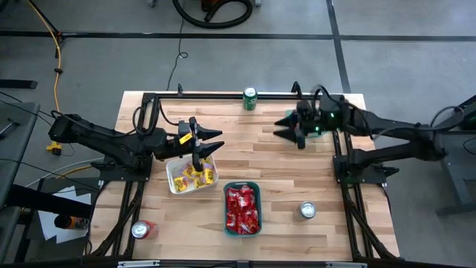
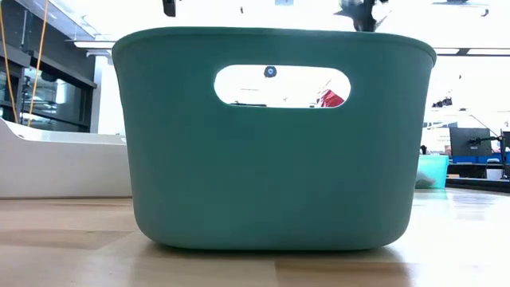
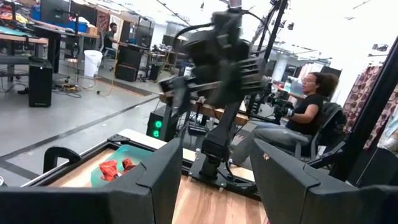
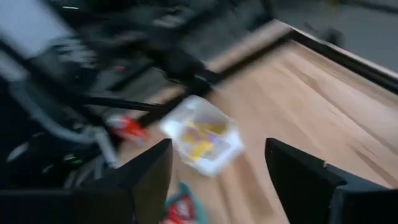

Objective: Sort candy
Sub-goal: Return to Home Position

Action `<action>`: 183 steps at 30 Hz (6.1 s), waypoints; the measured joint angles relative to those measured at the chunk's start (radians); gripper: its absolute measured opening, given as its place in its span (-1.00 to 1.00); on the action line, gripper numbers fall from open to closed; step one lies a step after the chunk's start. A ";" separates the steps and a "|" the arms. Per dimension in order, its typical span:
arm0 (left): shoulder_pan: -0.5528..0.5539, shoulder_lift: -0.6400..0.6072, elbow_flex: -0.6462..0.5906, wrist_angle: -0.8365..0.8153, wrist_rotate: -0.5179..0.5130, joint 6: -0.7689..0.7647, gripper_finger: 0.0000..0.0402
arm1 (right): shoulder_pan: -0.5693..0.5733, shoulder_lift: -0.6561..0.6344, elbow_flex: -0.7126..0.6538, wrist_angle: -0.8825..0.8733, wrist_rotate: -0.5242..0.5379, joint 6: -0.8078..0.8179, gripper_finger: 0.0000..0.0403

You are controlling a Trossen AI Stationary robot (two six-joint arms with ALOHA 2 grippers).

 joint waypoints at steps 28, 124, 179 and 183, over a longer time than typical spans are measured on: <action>0.069 -0.228 0.027 -0.241 0.129 0.215 -0.98 | 0.287 0.168 0.000 0.385 0.110 -0.355 -0.99; 0.212 -0.859 -0.708 -0.016 0.226 -0.141 -1.00 | 0.213 -0.827 -0.956 0.643 0.049 -0.388 -1.00; 0.219 -1.072 -0.706 -0.430 0.243 -0.132 -1.00 | 0.263 -0.976 -0.955 0.318 0.128 -0.317 -1.00; 0.196 -1.071 -0.706 -0.432 0.242 -0.131 -1.00 | 0.263 -0.976 -0.955 0.317 0.127 -0.317 -1.00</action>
